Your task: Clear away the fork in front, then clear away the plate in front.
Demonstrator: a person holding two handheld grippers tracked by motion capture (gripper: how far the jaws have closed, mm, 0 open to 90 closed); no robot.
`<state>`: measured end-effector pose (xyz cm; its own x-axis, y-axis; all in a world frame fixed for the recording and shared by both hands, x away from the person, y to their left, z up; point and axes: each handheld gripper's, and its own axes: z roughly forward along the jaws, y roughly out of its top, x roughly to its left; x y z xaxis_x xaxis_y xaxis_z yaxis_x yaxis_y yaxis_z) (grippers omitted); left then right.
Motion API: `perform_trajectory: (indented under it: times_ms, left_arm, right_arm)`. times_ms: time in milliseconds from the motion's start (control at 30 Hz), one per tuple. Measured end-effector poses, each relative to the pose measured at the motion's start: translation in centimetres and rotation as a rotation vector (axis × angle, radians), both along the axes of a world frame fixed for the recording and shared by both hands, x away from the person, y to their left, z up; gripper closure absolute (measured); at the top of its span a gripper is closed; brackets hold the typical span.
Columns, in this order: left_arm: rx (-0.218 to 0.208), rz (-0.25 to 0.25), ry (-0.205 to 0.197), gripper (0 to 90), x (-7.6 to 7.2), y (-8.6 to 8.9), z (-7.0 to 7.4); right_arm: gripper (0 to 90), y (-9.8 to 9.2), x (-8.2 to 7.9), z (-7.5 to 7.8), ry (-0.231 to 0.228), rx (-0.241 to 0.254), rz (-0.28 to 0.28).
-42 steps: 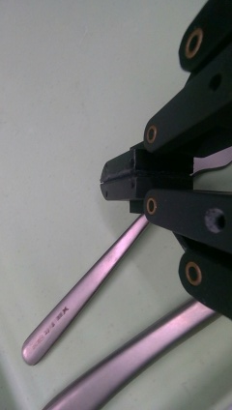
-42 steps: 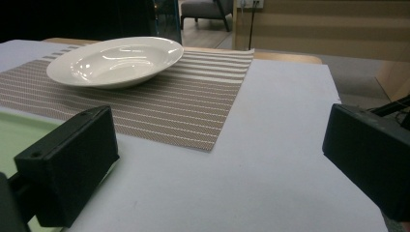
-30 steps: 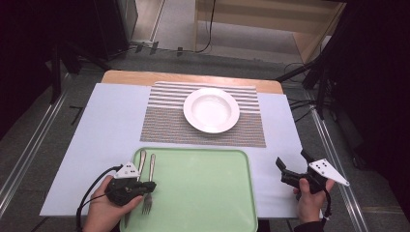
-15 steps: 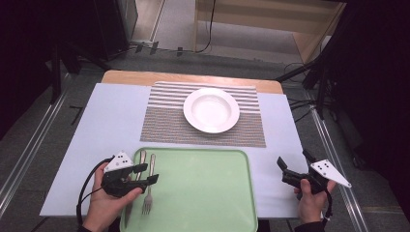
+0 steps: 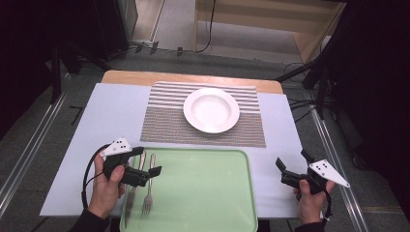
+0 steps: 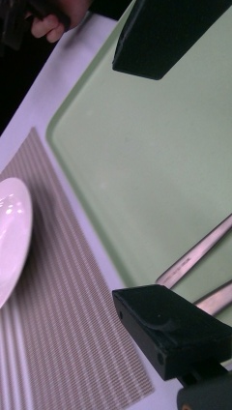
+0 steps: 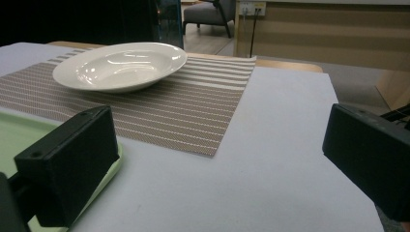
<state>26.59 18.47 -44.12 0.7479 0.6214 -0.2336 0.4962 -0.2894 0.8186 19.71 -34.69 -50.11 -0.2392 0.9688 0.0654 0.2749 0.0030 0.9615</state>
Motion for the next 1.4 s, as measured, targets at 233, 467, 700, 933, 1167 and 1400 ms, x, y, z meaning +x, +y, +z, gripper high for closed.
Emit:
perform_trajectory:
  times_ms: [233, 467, 700, 933, 1167, 1400]
  left_arm:
    - [0.04, 0.015, -0.03, 0.0, 1.3, -0.2, 0.3]
    - [0.055, -0.005, -0.021, 0.0, 2.3, -0.4, 0.8]
    - [0.064, 0.0, 0.004, 0.0, 3.6, -1.1, 1.2]
    - [0.064, 0.0, 0.006, 0.0, 4.8, -1.7, 1.4]
    - [0.052, -0.01, 0.011, 0.0, 5.9, -2.1, 1.8]
    - [0.063, -0.008, -0.001, 0.0, 7.3, -2.6, 2.2]
  right_arm:
    - [0.0, 0.3, 0.0, 0.1, -0.006, -0.012, 0.009]
    - [0.0, 0.2, -0.1, 0.1, -0.005, -0.005, 0.005]
    - [0.0, 0.4, -0.1, 0.1, -0.004, -0.009, 0.013]
    - [0.0, 0.5, -0.1, 0.1, -0.003, -0.005, 0.017]
    - [0.0, 0.5, -0.1, 0.2, -0.009, -0.007, 0.029]
    - [0.0, 0.7, -0.1, 0.1, -0.008, -0.004, 0.033]
